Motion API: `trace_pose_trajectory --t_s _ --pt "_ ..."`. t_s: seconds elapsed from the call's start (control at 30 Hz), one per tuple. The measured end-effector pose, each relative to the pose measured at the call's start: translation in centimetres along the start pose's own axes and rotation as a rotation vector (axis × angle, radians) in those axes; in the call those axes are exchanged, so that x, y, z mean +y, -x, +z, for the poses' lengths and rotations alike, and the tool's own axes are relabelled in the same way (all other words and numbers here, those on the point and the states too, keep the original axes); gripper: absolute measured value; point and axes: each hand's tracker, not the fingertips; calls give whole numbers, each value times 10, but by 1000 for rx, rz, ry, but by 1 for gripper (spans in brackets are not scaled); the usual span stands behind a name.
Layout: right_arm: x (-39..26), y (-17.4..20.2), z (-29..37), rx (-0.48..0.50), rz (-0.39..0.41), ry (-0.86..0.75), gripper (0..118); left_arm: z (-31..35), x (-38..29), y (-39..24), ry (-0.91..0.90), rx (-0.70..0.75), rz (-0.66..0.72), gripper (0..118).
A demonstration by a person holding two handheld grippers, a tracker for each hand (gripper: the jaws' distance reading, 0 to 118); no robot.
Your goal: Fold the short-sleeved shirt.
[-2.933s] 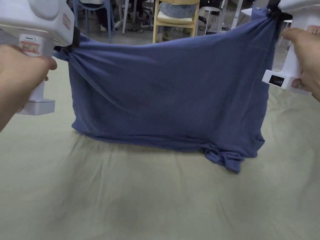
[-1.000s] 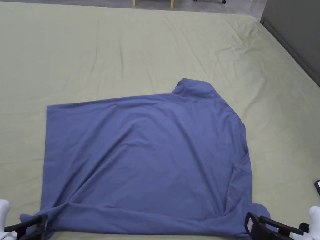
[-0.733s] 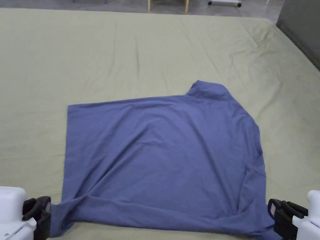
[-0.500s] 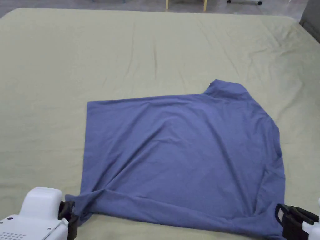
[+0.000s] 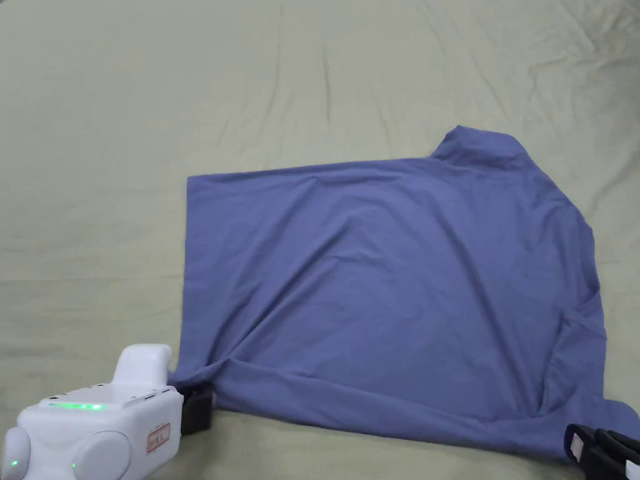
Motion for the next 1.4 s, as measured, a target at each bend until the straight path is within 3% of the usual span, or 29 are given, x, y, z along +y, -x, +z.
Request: trace_pose_trajectory --t_s 0.03,0.07,0.13,0.27,0.3,0.33,0.37,0.4,0.43,0.57,0.67,0.73,0.77,0.8,0.83,0.87,0.93,1.03,1.1,1.27,1.4 --pt "0 1 -2 -11 7 9 2 1 0 -3 -11 34 -8 1" --pt "0 1 -4 -19 13 18 2 7 0 -8 -63 82 4 1" --pt "1 1 -9 -31 24 40 2 11 2 -12 13 53 -52 1" --pt "8 -4 -18 -41 46 71 5 19 4 -16 -1 63 -59 1" --pt "11 -5 -18 -54 47 74 33 23 4 -14 -6 60 -53 1" --pt "14 -7 -19 -80 54 78 98 28 6 -13 -12 57 -44 1" --pt "16 -10 -22 -100 60 116 118 25 6 -13 -15 56 -35 1" --pt "17 -14 -27 -88 70 165 118 28 7 -12 -18 57 -30 1" --pt "18 -17 -24 -93 83 85 118 33 8 -11 -21 58 -28 1" --pt "12 -28 -41 -96 41 194 118 39 13 -14 -37 57 -12 1" --pt "21 -44 -64 -156 53 244 117 32 10 -15 -35 60 -15 1" --pt "14 -57 -88 -99 23 318 115 30 10 -17 -27 62 -15 1" --pt "12 -59 -91 -62 5 320 98 28 10 -19 -24 61 -13 1" --pt "9 -58 -92 -58 1 313 58 28 10 -19 -19 60 -11 1" --pt "5 -56 -88 -72 2 268 29 28 10 -19 -15 58 -6 1" --pt "8 -46 -72 -46 2 227 23 28 9 -20 -13 59 -3 1" --pt "7 -38 -67 -73 41 207 20 28 10 -22 -11 67 -3 1" --pt "11 -36 -56 -54 -24 154 19 34 14 -26 -13 78 -5 1" --pt "21 -30 -44 -58 -24 126 19 40 21 -29 -17 85 -10 1" --pt "90 -17 -35 -37 35 32 19 42 69 -28 -41 110 -41 1" --pt "156 -13 -78 -28 82 2 19 16 129 -28 -70 107 -52 1"
